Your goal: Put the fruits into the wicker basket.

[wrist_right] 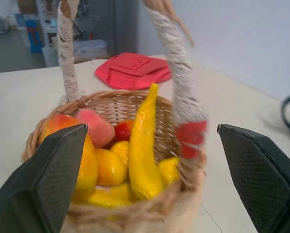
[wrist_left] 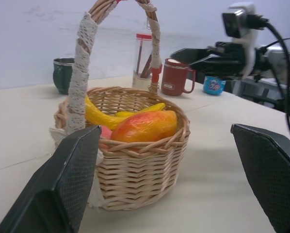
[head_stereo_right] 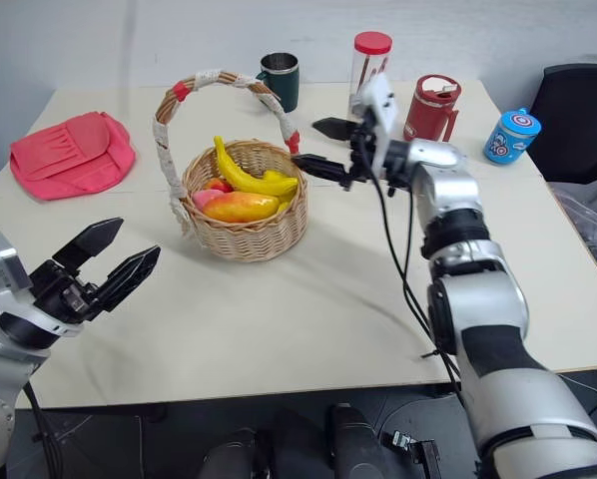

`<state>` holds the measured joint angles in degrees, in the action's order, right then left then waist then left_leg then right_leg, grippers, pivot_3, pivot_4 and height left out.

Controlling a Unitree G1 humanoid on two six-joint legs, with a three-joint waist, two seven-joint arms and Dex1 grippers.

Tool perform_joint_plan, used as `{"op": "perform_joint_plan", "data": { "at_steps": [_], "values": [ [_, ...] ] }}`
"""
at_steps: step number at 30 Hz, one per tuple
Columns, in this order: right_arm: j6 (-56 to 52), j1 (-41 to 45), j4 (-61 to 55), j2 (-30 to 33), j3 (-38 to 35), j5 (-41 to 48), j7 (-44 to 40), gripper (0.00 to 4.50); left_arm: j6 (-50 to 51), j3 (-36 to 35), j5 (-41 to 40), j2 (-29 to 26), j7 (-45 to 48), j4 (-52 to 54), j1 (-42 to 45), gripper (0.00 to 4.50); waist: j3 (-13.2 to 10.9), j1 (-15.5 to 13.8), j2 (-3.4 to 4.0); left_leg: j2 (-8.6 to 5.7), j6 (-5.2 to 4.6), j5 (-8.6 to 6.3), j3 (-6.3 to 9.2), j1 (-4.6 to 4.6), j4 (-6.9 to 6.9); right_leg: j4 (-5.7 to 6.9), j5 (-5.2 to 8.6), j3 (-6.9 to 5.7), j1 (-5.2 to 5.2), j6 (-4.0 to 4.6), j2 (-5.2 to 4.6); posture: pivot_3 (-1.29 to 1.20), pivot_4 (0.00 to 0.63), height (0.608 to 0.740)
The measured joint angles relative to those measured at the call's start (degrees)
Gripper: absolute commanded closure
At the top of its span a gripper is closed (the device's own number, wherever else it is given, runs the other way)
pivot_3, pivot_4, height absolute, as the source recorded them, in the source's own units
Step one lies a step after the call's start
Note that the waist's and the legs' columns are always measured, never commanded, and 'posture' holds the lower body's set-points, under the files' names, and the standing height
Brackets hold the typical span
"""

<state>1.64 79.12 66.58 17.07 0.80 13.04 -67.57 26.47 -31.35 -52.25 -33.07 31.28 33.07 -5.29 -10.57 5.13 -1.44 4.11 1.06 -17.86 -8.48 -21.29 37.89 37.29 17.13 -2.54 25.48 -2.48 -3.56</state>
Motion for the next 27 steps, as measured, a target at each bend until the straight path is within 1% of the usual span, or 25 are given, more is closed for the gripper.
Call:
{"op": "perform_joint_plan", "data": {
  "at_steps": [3,6,10,13,16,18,22,25,27],
  "values": [
    [2.22,4.52,5.93,-2.16,1.76,-5.1,1.43,0.04,0.05,0.98,0.03,0.01,-0.07,-0.01,0.09,0.0,0.0,-0.19,0.0,-0.03,-0.01,-0.01,0.0,-0.01,0.05,0.0,0.0,0.0,-0.01,0.0,-0.08,0.0,0.15,0.74],
    [4.6,5.77,8.32,-3.5,2.6,-8.47,2.72,0.04,0.05,1.38,0.16,0.13,-0.45,-0.01,0.09,0.0,0.0,-0.43,0.0,-0.09,-0.02,-0.01,0.05,-0.04,0.07,0.01,0.0,-0.03,-0.03,0.0,-0.16,0.0,0.15,0.74],
    [4.65,6.28,10.29,-5.44,2.63,-11.37,3.32,0.04,0.05,2.82,0.23,0.63,-1.43,0.54,-0.09,0.0,0.0,-0.36,0.0,-0.07,-0.01,-0.01,0.07,-0.04,0.06,0.03,0.0,-0.05,-0.02,0.01,-0.16,0.0,0.15,0.74],
    [2.87,6.71,10.37,-4.87,2.22,-12.07,0.29,0.04,0.04,2.71,0.21,0.65,-2.16,2.57,-2.01,0.0,0.0,-0.33,0.0,-0.07,-0.02,-0.02,0.08,-0.06,0.05,0.0,0.0,-0.04,-0.02,0.01,-0.16,0.0,0.15,0.74],
    [-1.5,7.66,10.2,-2.35,0.19,-11.27,-4.26,0.04,-0.06,2.01,0.21,0.76,-2.65,3.41,-4.03,0.0,0.0,-0.38,0.01,-0.07,-0.02,-0.02,0.1,-0.06,0.05,0.0,0.01,-0.06,-0.02,0.02,-0.16,0.0,0.15,0.74],
    [-4.01,7.68,10.04,-0.29,-1.31,-10.79,-5.63,0.04,-0.3,1.95,0.24,0.8,-2.89,3.72,-4.87,0.0,0.0,-0.38,0.0,-0.07,-0.02,-0.02,0.1,-0.06,0.05,0.01,0.01,-0.06,-0.02,0.03,-0.17,0.0,0.15,0.74],
    [-5.83,6.33,10.0,2.68,-1.5,-11.38,-1.06,0.04,-0.64,1.93,0.33,0.8,-3.13,4.05,-4.81,0.0,0.0,-0.37,0.0,-0.1,-0.01,-0.01,0.1,-0.04,0.06,0.04,0.03,-0.06,-0.03,0.05,-0.19,0.0,0.15,0.74],
    [-5.87,5.47,10.19,3.0,-1.53,-12.08,4.01,0.04,-0.81,1.96,0.47,0.71,-3.18,4.0,-3.86,0.0,-0.02,-0.11,0.04,-0.09,0.0,-0.01,0.07,-0.04,0.06,0.06,0.03,-0.04,-0.01,0.06,-0.17,0.0,0.15,0.74],
    [-5.12,5.55,10.19,2.49,-2.23,-12.56,9.56,0.04,-0.96,2.02,0.6,0.44,-2.93,3.51,-2.72,0.0,-0.03,0.01,0.05,-0.05,0.05,0.01,0.07,-0.02,0.05,0.07,0.05,-0.04,0.01,0.09,-0.1,0.0,0.15,0.74]
  ]
}}
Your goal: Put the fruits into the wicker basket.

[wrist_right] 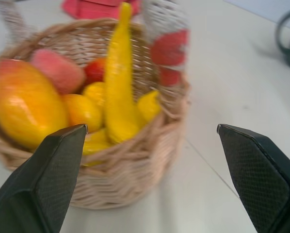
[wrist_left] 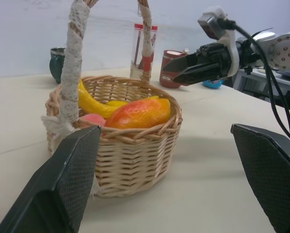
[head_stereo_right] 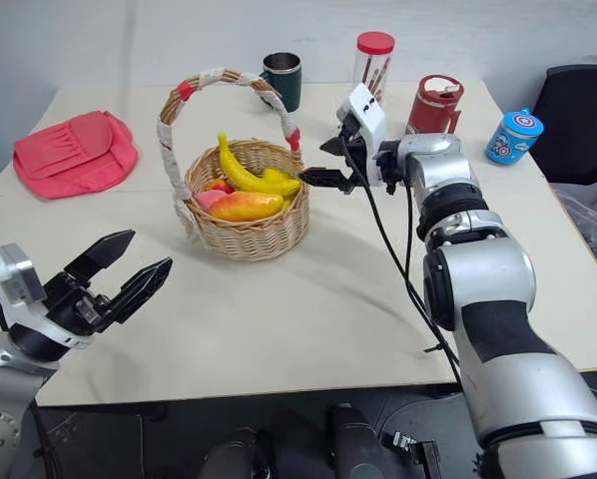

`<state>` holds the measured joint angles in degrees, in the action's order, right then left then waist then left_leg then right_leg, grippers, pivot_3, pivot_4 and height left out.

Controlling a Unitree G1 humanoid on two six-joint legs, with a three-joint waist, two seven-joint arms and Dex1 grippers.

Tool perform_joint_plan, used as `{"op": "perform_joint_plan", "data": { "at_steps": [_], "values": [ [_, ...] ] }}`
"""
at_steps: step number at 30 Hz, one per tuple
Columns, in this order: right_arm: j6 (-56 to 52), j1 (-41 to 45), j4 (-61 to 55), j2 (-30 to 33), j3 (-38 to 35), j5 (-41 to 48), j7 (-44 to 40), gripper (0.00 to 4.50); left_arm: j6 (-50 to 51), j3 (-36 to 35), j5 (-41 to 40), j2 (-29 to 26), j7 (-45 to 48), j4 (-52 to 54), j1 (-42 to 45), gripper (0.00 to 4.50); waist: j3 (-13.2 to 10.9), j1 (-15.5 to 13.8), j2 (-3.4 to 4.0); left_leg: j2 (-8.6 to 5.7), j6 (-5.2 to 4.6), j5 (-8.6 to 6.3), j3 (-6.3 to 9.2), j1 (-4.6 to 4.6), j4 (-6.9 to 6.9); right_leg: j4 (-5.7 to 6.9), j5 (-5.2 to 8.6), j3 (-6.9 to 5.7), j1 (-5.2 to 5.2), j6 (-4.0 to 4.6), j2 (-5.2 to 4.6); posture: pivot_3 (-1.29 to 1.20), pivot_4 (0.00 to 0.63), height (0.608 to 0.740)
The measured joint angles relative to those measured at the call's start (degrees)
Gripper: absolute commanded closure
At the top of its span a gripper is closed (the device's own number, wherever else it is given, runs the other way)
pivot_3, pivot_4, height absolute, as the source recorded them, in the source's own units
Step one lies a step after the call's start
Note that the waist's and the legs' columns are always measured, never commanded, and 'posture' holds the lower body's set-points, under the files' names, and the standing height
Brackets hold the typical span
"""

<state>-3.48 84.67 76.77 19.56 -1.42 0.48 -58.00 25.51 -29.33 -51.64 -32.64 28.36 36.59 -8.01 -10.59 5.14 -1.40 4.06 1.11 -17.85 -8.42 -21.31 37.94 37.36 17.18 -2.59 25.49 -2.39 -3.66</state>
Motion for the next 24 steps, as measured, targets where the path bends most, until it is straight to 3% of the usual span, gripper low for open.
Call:
{"op": "perform_joint_plan", "data": {
  "at_steps": [3,6,11,17,21,24],
  "values": [
    [4.14,0.38,0.02,-2.7,0.04,-1.54,5.81,0.04,-0.04,0.06,0.2,-0.03,0.16,-1.54,1.07,0.0,0.0,0.31,0.0,0.04,0.05,0.01,0.0,0.02,0.0,0.03,0.01,0.0,0.0,0.02,0.07,0.0,0.15,0.74],
    [6.07,1.26,0.17,-6.12,-0.21,-1.57,5.37,0.04,-0.04,0.51,0.3,-0.03,0.28,-1.57,1.84,0.0,0.0,0.42,0.0,0.05,0.05,0.01,0.01,0.0,-0.01,0.04,0.01,-0.01,0.0,0.02,0.07,0.0,0.15,0.74],
    [7.43,2.39,0.23,-8.33,0.28,-2.72,-0.47,0.04,-0.04,0.52,0.32,-0.03,0.45,-1.54,1.26,0.0,0.0,-0.08,0.0,0.03,0.02,0.0,0.02,-0.02,-0.01,0.01,0.01,-0.02,0.0,0.02,0.02,0.0,0.15,0.74],
    [5.13,2.36,0.61,-8.41,1.7,-4.19,-13.35,0.04,-0.04,0.09,0.3,-0.03,0.01,-1.11,0.23,0.0,0.0,-0.19,0.0,0.06,0.02,-0.01,0.02,0.0,-0.01,0.04,0.01,-0.02,-0.01,0.03,0.03,0.0,0.15,0.74],
    [3.43,2.19,0.61,-7.38,1.56,-4.6,-16.76,0.92,-0.03,0.06,0.29,-0.03,-0.12,-0.86,-0.58,0.0,0.0,-0.25,0.0,0.05,0.02,-0.01,0.03,0.0,-0.01,0.03,0.02,-0.02,-0.01,0.03,0.02,0.0,0.15,0.74],
    [3.38,1.76,0.6,-6.66,1.12,-4.59,-16.71,1.93,-0.03,0.06,0.29,-0.03,-0.18,-0.87,-0.52,0.0,0.0,-0.28,0.0,0.04,0.02,-0.01,0.03,0.0,-0.01,0.03,0.02,-0.02,-0.01,0.03,0.01,0.0,0.15,0.74]
  ]
}}
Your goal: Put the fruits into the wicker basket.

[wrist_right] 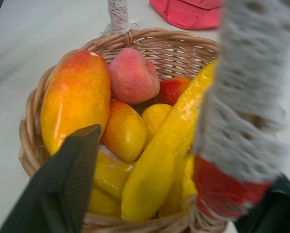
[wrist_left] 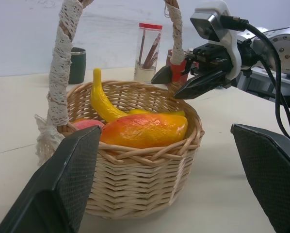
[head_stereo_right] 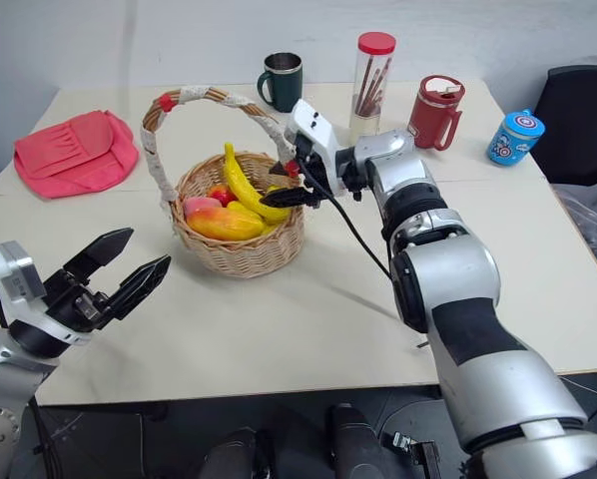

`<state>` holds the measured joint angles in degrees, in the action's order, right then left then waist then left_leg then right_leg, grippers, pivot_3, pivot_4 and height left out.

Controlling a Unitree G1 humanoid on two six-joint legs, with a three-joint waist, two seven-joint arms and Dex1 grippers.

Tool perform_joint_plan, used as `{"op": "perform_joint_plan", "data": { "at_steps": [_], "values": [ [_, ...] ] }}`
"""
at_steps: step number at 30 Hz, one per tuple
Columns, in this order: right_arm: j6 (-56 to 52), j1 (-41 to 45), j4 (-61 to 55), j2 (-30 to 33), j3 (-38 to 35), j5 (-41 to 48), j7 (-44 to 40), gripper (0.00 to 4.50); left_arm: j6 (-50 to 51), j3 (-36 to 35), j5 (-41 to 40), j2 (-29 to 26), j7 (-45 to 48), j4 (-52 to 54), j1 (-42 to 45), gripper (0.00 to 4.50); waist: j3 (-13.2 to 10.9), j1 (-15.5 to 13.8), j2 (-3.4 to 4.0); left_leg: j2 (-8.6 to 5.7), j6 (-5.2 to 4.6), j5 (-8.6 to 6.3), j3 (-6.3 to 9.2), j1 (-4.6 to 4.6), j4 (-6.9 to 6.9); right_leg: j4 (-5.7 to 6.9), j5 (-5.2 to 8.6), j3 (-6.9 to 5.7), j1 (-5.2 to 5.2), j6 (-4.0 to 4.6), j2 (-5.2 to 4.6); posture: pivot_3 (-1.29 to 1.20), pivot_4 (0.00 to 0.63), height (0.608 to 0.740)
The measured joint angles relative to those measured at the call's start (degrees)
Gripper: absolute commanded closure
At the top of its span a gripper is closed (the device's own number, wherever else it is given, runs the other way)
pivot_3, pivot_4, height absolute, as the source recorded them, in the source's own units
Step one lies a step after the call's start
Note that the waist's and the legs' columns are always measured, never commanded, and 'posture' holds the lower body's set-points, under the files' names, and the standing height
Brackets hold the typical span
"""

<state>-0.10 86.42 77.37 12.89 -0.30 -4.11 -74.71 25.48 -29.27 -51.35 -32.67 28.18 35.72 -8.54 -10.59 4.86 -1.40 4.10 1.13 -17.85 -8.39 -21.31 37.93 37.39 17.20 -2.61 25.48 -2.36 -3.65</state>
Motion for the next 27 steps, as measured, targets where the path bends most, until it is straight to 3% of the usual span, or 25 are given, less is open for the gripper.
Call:
{"op": "perform_joint_plan", "data": {
  "at_steps": [7,11,14,17,21,27],
  "values": [
    [1.36,-1.92,-0.52,1.47,-1.2,1.34,-2.03,4.31,0.06,0.83,0.03,-1.16,0.42,-0.71,2.59,0.0,0.0,-0.03,0.0,-0.01,0.0,0.0,-0.01,0.0,0.0,0.01,0.0,0.0,0.0,0.0,0.0,0.0,0.15,0.74],
    [1.33,-3.07,-2.53,3.87,-2.27,2.82,-6.82,4.32,0.07,2.66,0.12,-1.37,1.75,-2.82,4.84,0.0,0.0,-0.1,0.0,-0.02,0.0,0.0,-0.01,0.0,0.0,0.02,0.0,-0.01,0.0,0.0,0.01,0.0,0.15,0.74],
    [-0.87,-8.39,-11.15,7.95,-3.52,6.98,-12.85,4.32,0.15,5.2,0.66,-1.47,3.18,-5.69,8.08,0.0,0.0,-0.63,-0.01,-0.05,-0.01,0.0,0.04,-0.03,0.03,0.0,-0.01,-0.06,-0.03,-0.02,0.0,0.0,0.15,0.74],
    [-12.18,-21.76,-34.45,14.2,-6.4,13.97,-12.84,4.32,0.35,8.19,1.41,-1.63,5.49,-8.63,11.08,0.0,0.0,-1.84,-0.01,-0.04,-0.04,-0.02,0.11,-0.12,0.02,-0.02,-0.03,-0.13,-0.03,-0.05,-0.02,0.0,0.15,0.74],
    [-27.71,-42.9,-64.64,21.25,-15.56,21.11,-2.98,4.32,0.58,11.0,2.56,-1.93,8.61,-14.04,15.67,0.0,-0.03,-3.27,0.04,-0.05,-0.01,-0.04,0.13,-0.18,0.0,-0.23,-0.03,-0.2,0.0,-0.06,0.01,0.0,0.15,0.74],
    [-34.94,-60.68,-82.03,24.91,-31.35,22.04,17.35,4.32,0.65,15.53,4.74,-1.89,14.07,-20.58,22.42,0.0,-0.03,-2.97,0.04,-0.29,-0.07,-0.02,-0.12,0.07,0.04,-0.07,-0.12,0.04,-0.05,-0.16,0.06,0.0,0.15,0.74]
  ]
}}
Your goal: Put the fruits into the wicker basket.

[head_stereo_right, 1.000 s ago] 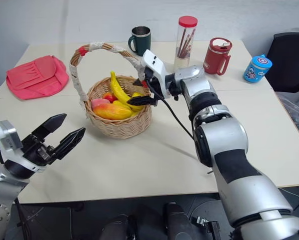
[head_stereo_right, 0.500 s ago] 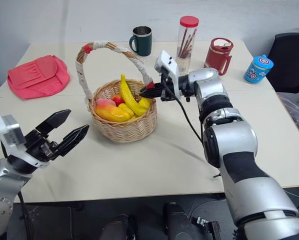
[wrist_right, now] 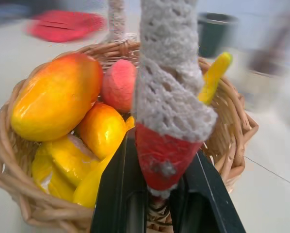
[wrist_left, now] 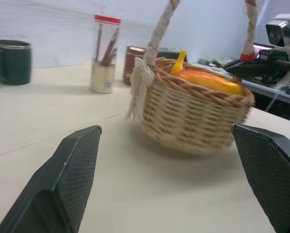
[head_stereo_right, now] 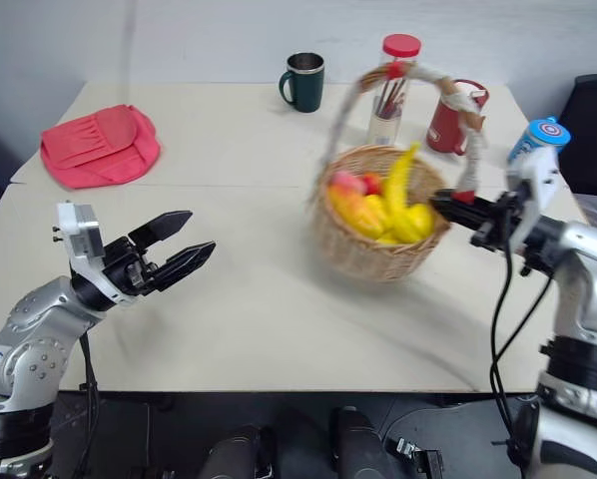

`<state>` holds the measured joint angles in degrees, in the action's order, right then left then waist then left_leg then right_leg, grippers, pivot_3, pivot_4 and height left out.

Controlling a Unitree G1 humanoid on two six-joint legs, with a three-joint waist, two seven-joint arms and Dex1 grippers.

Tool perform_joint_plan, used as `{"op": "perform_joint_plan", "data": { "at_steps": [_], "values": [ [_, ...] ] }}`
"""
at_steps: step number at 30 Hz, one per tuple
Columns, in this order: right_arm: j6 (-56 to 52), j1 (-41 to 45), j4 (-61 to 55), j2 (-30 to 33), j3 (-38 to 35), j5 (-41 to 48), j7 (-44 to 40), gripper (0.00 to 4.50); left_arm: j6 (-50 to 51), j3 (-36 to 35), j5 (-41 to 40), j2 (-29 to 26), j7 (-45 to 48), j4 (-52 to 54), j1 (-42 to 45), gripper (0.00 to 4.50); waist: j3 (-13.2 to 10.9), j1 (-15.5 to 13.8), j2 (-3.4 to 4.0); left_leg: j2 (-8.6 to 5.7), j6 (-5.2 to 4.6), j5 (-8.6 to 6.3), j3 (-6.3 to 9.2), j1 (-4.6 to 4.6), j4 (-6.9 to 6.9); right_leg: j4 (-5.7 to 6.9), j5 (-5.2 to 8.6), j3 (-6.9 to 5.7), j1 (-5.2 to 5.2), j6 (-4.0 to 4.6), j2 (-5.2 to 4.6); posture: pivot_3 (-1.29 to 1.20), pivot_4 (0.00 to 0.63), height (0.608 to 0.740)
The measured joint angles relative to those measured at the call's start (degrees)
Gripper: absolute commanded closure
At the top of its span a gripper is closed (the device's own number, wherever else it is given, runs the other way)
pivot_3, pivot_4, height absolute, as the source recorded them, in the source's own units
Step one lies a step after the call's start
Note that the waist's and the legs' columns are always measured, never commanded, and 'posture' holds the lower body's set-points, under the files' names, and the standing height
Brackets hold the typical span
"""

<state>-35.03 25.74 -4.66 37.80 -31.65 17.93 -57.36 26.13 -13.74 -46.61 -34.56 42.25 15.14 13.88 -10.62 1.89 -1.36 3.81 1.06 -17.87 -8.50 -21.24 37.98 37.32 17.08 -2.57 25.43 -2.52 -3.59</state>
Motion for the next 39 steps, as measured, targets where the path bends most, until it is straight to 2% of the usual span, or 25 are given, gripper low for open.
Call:
{"op": "perform_joint_plan", "data": {
  "at_steps": [4,9,15,18,22,26,27,30,32,34,36,39],
  "values": [
    [-0.05,-4.68,-1.86,-0.04,-4.61,-1.36,11.33,4.32,-0.16,2.46,1.99,0.28,3.46,-4.92,4.79,0.0,0.0,0.32,0.0,-0.04,0.08,0.05,-0.01,0.08,-0.02,0.09,0.0,0.09,-0.01,0.03,0.13,0.0,0.15,0.74],
    [-3.3,-6.3,-1.7,-1.83,-4.74,-0.62,19.72,4.32,-0.77,3.6,4.0,0.87,5.56,-7.12,6.47,0.0,0.0,0.79,0.0,0.0,0.14,0.09,-0.03,0.06,-0.04,0.09,0.0,0.14,0.01,0.03,0.17,0.0,0.15,0.74],
    [-1.4,-8.31,-1.8,-1.44,-2.65,0.47,22.61,2.26,-1.2,3.39,4.93,1.19,5.89,-6.76,5.59,0.0,0.0,0.61,0.0,0.01,0.09,0.1,0.0,0.04,-0.04,0.08,0.0,0.13,0.0,0.02,0.13,0.0,0.15,0.74],
    [4.87,-14.07,-1.91,2.24,-2.14,0.92,16.73,1.3,-1.19,3.04,5.07,0.44,6.74,-5.13,2.23,0.0,0.0,0.06,0.0,0.0,0.07,0.08,0.0,0.03,-0.06,0.03,0.03,0.13,0.0,-0.02,0.14,0.0,0.15,0.74],
    [10.23,-20.33,-0.89,6.55,-5.72,3.99,8.68,0.06,-3.86,3.15,8.78,-4.47,11.88,-4.04,-3.31,0.0,-0.01,-0.27,-0.01,-0.04,0.01,0.06,-0.03,0.05,-0.03,-0.01,0.02,0.13,-0.02,-0.04,0.14,0.0,0.15,0.74],
    [15.59,-28.34,-1.04,8.59,-8.85,6.23,0.36,0.02,-10.45,3.01,15.12,-8.2,14.91,-5.76,-5.59,0.0,-0.01,-0.32,-0.02,-0.04,-0.25,-0.09,0.08,0.1,-0.06,-0.11,0.01,0.08,-0.13,-0.04,0.16,0.0,0.15,0.74],
    [19.27,-31.7,-1.48,8.9,-8.62,6.02,-3.21,0.02,-12.29,2.18,16.65,-9.03,14.99,-6.38,-6.9,0.0,-0.01,-0.33,-0.02,-0.03,-0.34,-0.14,0.1,0.11,-0.14,-0.2,0.01,0.07,-0.16,-0.04,0.17,0.0,0.15,0.74],
    [24.82,-34.28,-1.23,8.87,-6.68,5.73,-8.07,0.02,-14.55,0.23,18.72,-9.36,14.89,-6.25,-11.9,0.0,-0.01,0.26,-0.02,0.11,-0.34,-0.15,0.02,0.18,-0.19,-0.28,-0.05,0.13,-0.22,-0.14,0.09,0.0,0.15,0.74],
    [28.41,-34.66,-1.95,7.99,-3.51,7.15,-12.14,0.02,-17.14,-0.03,21.04,-9.44,14.9,-4.65,-16.83,0.0,0.02,0.93,-0.09,0.15,-0.33,-0.16,0.03,0.24,-0.23,-0.39,-0.08,0.14,-0.32,-0.2,0.1,0.0,0.15,0.74],
    [32.36,-35.88,-2.36,6.2,2.76,7.52,-16.79,0.02,-19.67,0.2,23.59,-9.27,14.88,-4.81,-21.22,0.0,0.02,1.04,-0.2,0.17,-0.4,-0.21,0.12,0.26,-0.25,-0.45,-0.08,0.02,-0.38,-0.19,0.1,0.0,0.15,0.74],
    [33.45,-35.77,-2.22,5.01,8.38,7.49,-19.56,0.02,-21.18,0.16,24.51,-9.0,14.79,-4.82,-22.72,0.0,0.01,0.93,-0.21,0.11,-0.45,-0.23,0.14,0.25,-0.24,-0.42,-0.09,0.02,-0.37,-0.18,0.01,0.0,0.15,0.74],
    [37.34,-30.96,-0.53,1.42,16.91,5.91,-21.31,0.02,-23.31,0.45,26.12,-8.02,13.91,-4.76,-23.32,0.0,0.01,0.79,-0.21,0.07,-0.55,-0.23,0.15,0.3,-0.21,-0.45,-0.16,0.0,-0.44,-0.13,-0.06,0.0,0.15,0.74]
  ]
}}
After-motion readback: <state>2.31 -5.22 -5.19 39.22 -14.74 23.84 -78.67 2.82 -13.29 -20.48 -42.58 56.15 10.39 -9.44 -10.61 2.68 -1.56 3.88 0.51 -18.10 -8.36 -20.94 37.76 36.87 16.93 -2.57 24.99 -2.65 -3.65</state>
